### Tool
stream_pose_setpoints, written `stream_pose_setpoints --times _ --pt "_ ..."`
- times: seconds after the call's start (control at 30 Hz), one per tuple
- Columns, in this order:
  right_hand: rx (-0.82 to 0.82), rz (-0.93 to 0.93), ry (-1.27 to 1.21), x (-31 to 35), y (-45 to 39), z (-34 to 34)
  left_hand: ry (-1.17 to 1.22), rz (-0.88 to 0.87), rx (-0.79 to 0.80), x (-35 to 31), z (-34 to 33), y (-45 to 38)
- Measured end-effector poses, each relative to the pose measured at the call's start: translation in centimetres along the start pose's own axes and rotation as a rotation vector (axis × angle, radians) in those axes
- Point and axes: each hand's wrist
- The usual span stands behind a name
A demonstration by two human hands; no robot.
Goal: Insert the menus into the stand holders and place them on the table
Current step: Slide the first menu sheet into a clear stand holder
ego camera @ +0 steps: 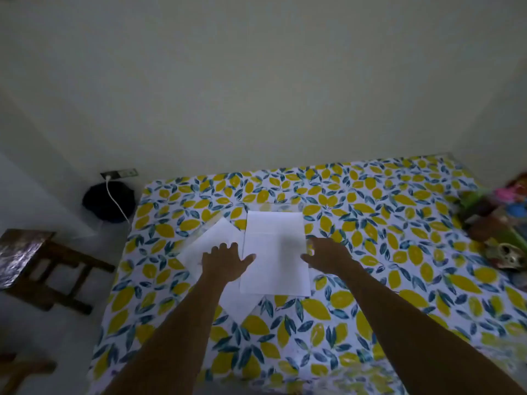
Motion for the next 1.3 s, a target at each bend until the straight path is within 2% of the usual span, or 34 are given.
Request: stream_pose_setpoints --times 0.1,0.2,0.47,0.63,0.87,1.0,1.2,1.3 --pt "0.039 -0.009 -0.053 -2.0 -1.1 -1.6 0.064 0.071 0.069 -1.6 -1.9 -1.4" --pt "0.119 -0.056 -0.147 -3.7 -2.3 -3.7 0.148 0.141 0.056 -3.1 -4.5 -2.4" --pt "0.116 -0.099 -0.318 -5.5 -5.5 -5.9 0.295 0.208 0.080 -6.1 -8.1 -3.6" --pt "0.089 -0.183 -0.459 -5.6 -5.4 -5.9 0.547 0.286 0.176 -5.7 -7.2 -4.2" --pt "-0.110 -0.211 -0.639 -7.3 -0.9 -3.4 0.672 0.195 0.159 -3.9 -5.5 -1.8" --pt "-0.204 -0.228 -0.830 -8.0 3.2 -0.5 0.874 0.100 0.274 -3.1 -4.4 1.0" --pt "-0.277 -0.222 -1.064 -8.1 8.2 4.0 0.870 -0.225 0.152 -3.2 -2.6 4.1" --pt "-0.257 -0.187 -1.113 -8.3 8.3 6.2 0.949 -0.291 0.053 -3.5 -1.2 4.4"
Point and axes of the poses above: each hand's wrist, its own y-axis away from the middle knuckle, its own z-axis out of the back of the hand, x = y × z, and after that the axes turned 14 degrees about z, right-handed
